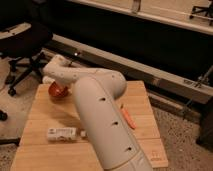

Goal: Drag the ceramic bowl in a circle

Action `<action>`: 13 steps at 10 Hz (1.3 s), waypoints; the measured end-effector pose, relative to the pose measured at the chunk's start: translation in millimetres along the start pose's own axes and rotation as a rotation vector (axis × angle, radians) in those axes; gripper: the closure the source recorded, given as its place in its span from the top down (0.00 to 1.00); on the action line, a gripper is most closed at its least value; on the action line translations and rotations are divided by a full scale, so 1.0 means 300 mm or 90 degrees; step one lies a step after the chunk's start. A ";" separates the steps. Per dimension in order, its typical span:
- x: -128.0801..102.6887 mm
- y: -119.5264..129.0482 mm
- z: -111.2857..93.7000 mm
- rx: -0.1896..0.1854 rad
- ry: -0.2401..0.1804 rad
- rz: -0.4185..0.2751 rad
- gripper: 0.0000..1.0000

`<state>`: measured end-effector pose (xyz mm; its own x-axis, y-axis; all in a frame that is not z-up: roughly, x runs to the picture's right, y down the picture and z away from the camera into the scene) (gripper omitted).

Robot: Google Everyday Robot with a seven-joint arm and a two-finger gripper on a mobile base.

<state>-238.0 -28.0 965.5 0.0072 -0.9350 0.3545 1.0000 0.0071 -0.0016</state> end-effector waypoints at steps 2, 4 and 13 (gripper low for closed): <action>0.050 0.143 0.022 -0.037 0.011 0.043 0.00; 0.065 0.284 0.043 -0.071 0.010 0.088 0.00; -0.292 0.701 -0.002 -0.147 -0.086 0.158 0.00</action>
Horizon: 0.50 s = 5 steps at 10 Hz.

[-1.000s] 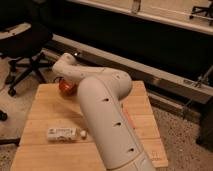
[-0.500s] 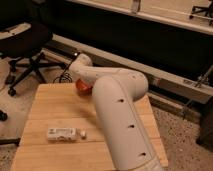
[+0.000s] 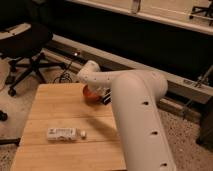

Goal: Drag the ceramic bowl in a circle

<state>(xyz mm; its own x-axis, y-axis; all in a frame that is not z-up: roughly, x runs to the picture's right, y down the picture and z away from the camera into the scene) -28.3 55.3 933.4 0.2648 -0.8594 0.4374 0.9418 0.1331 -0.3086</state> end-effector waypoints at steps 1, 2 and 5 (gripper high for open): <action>-0.067 0.022 -0.002 -0.004 -0.016 -0.015 0.00; -0.133 0.038 -0.005 -0.007 -0.031 -0.033 0.00; -0.308 0.005 -0.038 0.003 -0.066 -0.101 0.00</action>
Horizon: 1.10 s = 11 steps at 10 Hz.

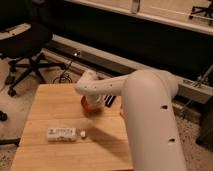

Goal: Drag the ceramic bowl in a circle

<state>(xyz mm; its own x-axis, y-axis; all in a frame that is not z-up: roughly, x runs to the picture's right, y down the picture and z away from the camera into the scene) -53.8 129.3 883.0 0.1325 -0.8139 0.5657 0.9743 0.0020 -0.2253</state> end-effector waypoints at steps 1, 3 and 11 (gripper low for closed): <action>-0.042 -0.045 -0.009 0.009 -0.007 -0.026 0.00; -0.133 -0.158 -0.026 0.026 -0.023 -0.087 0.00; -0.186 -0.578 -0.077 0.110 -0.013 -0.203 0.00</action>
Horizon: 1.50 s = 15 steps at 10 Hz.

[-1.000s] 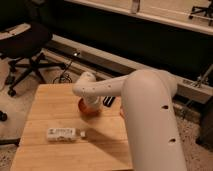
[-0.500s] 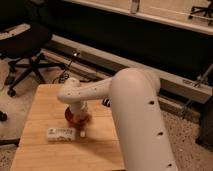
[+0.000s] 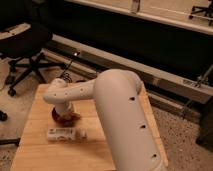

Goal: Drag the ceramic bowl in a circle

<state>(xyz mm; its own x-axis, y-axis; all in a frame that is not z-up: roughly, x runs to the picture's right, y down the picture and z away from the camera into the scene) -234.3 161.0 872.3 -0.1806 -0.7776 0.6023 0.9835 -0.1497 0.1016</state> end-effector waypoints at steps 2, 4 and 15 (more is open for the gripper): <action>0.057 -0.047 -0.049 0.029 0.028 -0.006 0.00; 0.096 -0.076 -0.069 0.041 0.047 -0.017 0.00; 0.588 -0.182 -0.092 0.032 0.155 0.046 0.00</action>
<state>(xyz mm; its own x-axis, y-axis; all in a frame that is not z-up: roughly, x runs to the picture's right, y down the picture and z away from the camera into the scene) -320.1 15.3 951.2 -0.1015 -0.9104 0.4012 0.9921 -0.0628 0.1084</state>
